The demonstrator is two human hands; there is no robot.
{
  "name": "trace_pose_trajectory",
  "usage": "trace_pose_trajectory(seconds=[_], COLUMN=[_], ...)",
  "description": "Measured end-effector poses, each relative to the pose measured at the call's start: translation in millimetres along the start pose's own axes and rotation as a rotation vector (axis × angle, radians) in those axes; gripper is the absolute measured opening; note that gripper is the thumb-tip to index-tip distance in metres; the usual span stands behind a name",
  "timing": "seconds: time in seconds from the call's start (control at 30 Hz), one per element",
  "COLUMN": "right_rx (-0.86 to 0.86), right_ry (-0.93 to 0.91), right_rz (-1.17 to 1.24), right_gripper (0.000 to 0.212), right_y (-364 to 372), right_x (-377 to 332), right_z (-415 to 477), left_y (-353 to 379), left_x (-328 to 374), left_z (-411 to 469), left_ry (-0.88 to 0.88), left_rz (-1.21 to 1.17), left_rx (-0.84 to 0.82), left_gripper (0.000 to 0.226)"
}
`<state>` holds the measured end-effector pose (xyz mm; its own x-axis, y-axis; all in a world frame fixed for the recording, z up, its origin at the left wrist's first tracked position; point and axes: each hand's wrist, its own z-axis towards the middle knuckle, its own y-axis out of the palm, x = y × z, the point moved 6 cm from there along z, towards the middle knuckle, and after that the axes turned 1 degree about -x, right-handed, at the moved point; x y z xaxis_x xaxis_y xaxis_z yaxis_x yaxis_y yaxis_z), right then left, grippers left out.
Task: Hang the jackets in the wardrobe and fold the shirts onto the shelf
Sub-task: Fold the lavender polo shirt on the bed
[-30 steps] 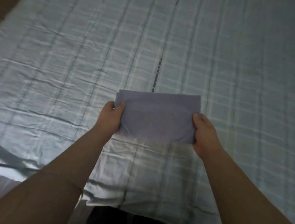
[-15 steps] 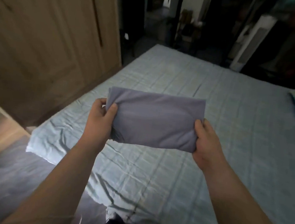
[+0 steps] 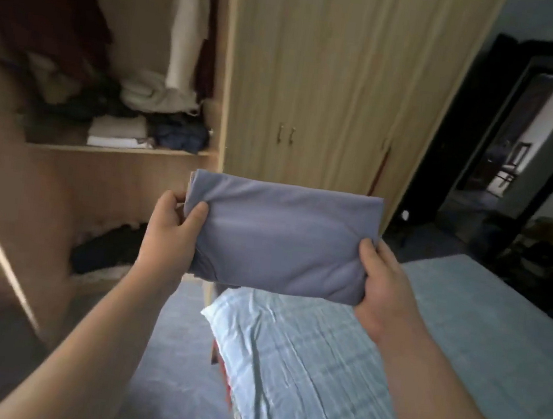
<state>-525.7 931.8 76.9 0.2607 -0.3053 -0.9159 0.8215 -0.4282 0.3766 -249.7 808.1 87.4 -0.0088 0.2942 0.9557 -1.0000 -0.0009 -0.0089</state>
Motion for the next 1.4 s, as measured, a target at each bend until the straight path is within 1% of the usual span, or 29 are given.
trace_pose_trajectory(seconds=[0.13, 0.2, 0.3, 0.4, 0.53, 0.67, 0.77, 1.0, 1.1, 1.23, 1.33, 1.37, 1.4], right_rx=[-0.133, -0.19, -0.264, -0.284, -0.312, -0.314, -0.307, -0.356, -0.369, -0.389, -0.422, -0.432, -0.443], right_ry=[0.04, 0.064, 0.089, 0.09, 0.073, 0.075, 0.069, 0.021, 0.008, 0.017, 0.04, 0.042, 0.044], right_rz=[-0.019, -0.002, 0.002, 0.009, -0.024, -0.084, -0.114, -0.096, -0.102, -0.12, -0.094, -0.088, -0.087], right_gripper=[0.02, 0.019, 0.022, 0.023, 0.019, 0.017, 0.016, 0.017, 0.016, 0.015, 0.015, 0.02, 0.035], right_y=[124.4, 184.6, 268.8, 340.1, 403.0, 435.6, 448.6, 479.7, 503.1, 537.1, 560.7, 569.2, 577.9], right_x=[46.6, 71.2, 107.4, 137.6, 166.0, 191.5, 215.5, 269.3, 280.5, 298.0, 315.5, 320.5, 326.0], right_z=[48.4, 72.2, 108.5, 140.7, 178.9, 232.9, 284.7, 434.2, 502.9, 576.2, 617.4, 629.1, 641.2], left_y=[-104.9, -154.9, -218.8, -268.0, -309.2, -318.6, -309.5, -270.8, -256.3, -252.3, -254.7, -256.3, -257.9], left_x=[-12.5, -16.2, -16.9, -19.0, -33.4, -56.2, -76.1, -123.6, -137.2, -156.6, -171.9, -177.0, -182.6], left_z=[61.0, 91.4, 136.2, 183.6, 242.5, 303.8, 350.7, 477.6, 535.5, 604.3, 651.4, 668.5, 686.0], left_ry=[0.015, 0.004, -0.001, -0.017, -0.02, -0.029, -0.031, 0.015, 0.012, -0.011, -0.01, -0.006, -0.001], left_rz=[0.091, 0.113, 0.133, 0.15, 0.156, 0.173, 0.18, 0.233, 0.228, 0.234, 0.238, 0.246, 0.257], left_rx=[0.181, 0.242, 0.293, 0.312, 0.362, 0.382, 0.392, 0.446, 0.476, 0.505, 0.508, 0.507, 0.508], left_gripper=[0.015, 0.014, 0.016, 0.017, 0.007, 0.007, 0.013, 0.01, 0.011, 0.006, 0.012, 0.015, 0.017])
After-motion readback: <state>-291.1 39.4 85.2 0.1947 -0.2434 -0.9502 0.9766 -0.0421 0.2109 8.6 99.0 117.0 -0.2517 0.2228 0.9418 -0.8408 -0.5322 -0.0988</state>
